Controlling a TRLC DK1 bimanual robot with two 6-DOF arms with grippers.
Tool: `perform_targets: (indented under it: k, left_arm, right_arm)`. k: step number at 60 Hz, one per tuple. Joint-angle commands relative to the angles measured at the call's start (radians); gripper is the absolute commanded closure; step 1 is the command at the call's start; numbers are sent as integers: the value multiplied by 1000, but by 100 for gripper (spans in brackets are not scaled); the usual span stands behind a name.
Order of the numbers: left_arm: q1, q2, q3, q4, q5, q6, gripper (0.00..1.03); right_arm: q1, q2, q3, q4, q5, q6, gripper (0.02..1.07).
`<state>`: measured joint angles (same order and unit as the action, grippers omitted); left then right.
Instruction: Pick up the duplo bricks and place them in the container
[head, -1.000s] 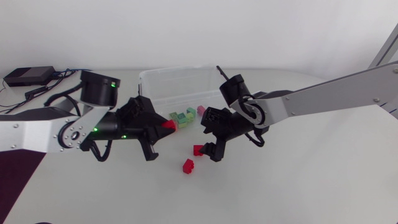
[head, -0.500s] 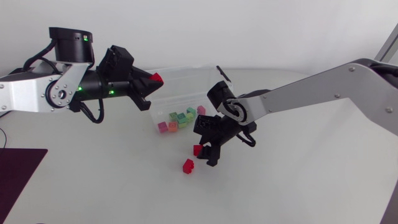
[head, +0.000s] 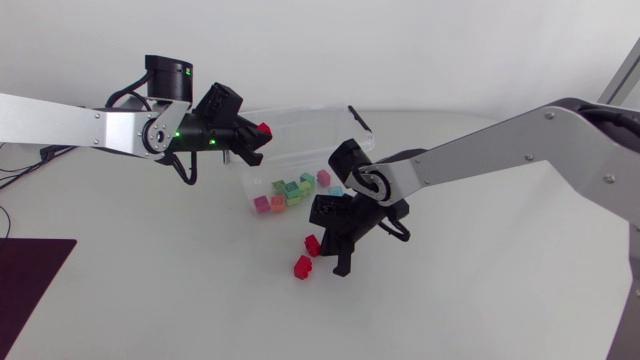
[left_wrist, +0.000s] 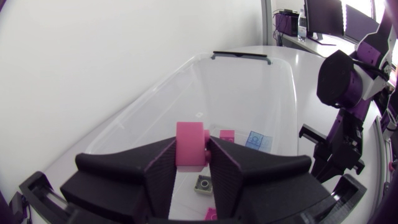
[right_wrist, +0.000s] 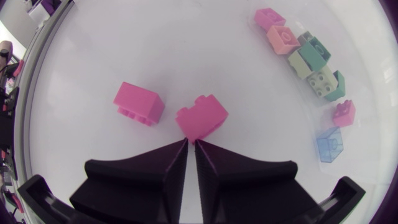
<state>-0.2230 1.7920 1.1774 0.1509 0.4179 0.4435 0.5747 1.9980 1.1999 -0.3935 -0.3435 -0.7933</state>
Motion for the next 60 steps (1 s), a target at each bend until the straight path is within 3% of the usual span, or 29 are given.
perform_targets:
  k: [1,3,4,9,18,23,36,50,58,60]
  left_arm:
    - [11,30,50,-11,-1,-23,74]
    - [7,30,51,-11,-1,-23,74]
    - [7,30,50,-11,-1,-23,74]
    - [4,26,44,-11,-4,-23,74]
    - [2,21,27,-2,-8,-20,74]
    - [2,17,19,-1,-8,-19,74]
    - [4,6,5,3,-11,-15,74]
    - [2,9,11,3,-13,-14,74]
    - [-1,20,24,-1,-18,-14,74]
    - [-4,23,27,-1,-22,-14,74]
  right_arm:
    - [5,-36,-30,2,6,9,92]
    - [5,-41,-30,4,17,22,69]
    - [8,-42,-28,1,26,40,49]
    - [31,-68,-28,-5,63,103,30]
    - [90,-59,15,-27,143,215,29]
    - [106,-13,87,-97,202,289,29]
    - [105,51,208,-180,253,445,30]
    - [116,85,214,-199,287,483,48]
    - [125,87,198,-197,285,485,49]
    - [131,90,193,-191,285,488,59]
